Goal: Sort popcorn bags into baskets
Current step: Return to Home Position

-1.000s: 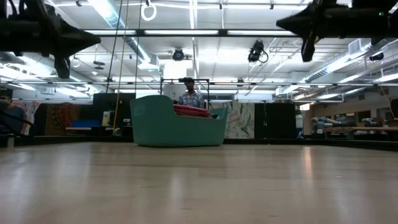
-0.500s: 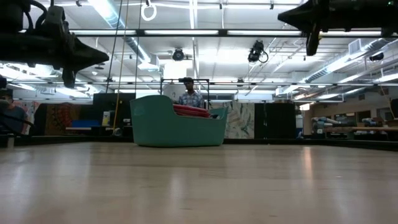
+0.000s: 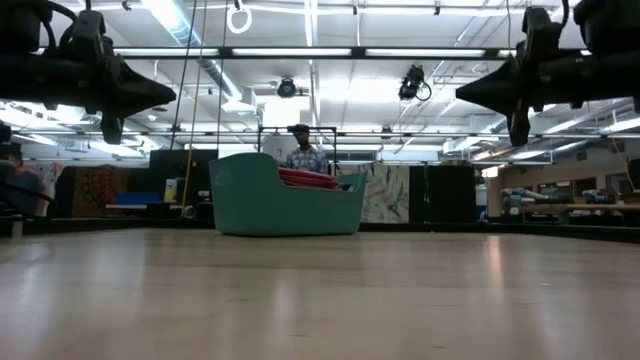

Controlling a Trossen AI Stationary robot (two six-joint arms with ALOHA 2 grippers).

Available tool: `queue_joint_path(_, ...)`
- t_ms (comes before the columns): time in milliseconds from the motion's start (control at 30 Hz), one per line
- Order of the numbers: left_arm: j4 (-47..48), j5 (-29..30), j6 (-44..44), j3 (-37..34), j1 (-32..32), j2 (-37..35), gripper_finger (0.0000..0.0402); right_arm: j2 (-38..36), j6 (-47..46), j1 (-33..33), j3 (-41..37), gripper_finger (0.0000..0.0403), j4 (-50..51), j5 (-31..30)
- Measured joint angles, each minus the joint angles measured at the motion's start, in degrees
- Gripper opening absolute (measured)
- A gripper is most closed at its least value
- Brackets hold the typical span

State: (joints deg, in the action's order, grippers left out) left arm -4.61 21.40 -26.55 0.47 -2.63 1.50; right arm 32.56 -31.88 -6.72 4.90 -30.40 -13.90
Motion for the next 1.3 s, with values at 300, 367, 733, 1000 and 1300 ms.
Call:
queue_joint_path(300,-0.54,-0.19,0.12,-0.07,0.02,0.0,0.0022,-0.03,-0.55,-0.04,-4.24,0.0008,-1.32,-0.29)
queue_joint_path(367,-0.56,-0.19,0.13,-0.07,0.02,0.0,0.0022,0.0,-0.4,-0.04,-4.56,0.0008,-0.39,-0.36)
queue_joint_path(733,-0.93,-0.19,0.15,-0.09,0.02,0.0,0.0022,0.06,3.44,-0.07,-4.56,0.0009,0.92,-0.25)
queue_joint_path(1000,-0.99,-0.19,0.15,-0.09,0.02,0.0,0.0023,0.06,23.17,-0.07,-4.56,0.0012,5.62,-0.03)
queue_joint_path(1300,-1.1,-0.19,0.15,-0.11,0.02,0.0,0.0023,0.06,36.46,-0.07,-4.56,0.0017,7.0,0.01)
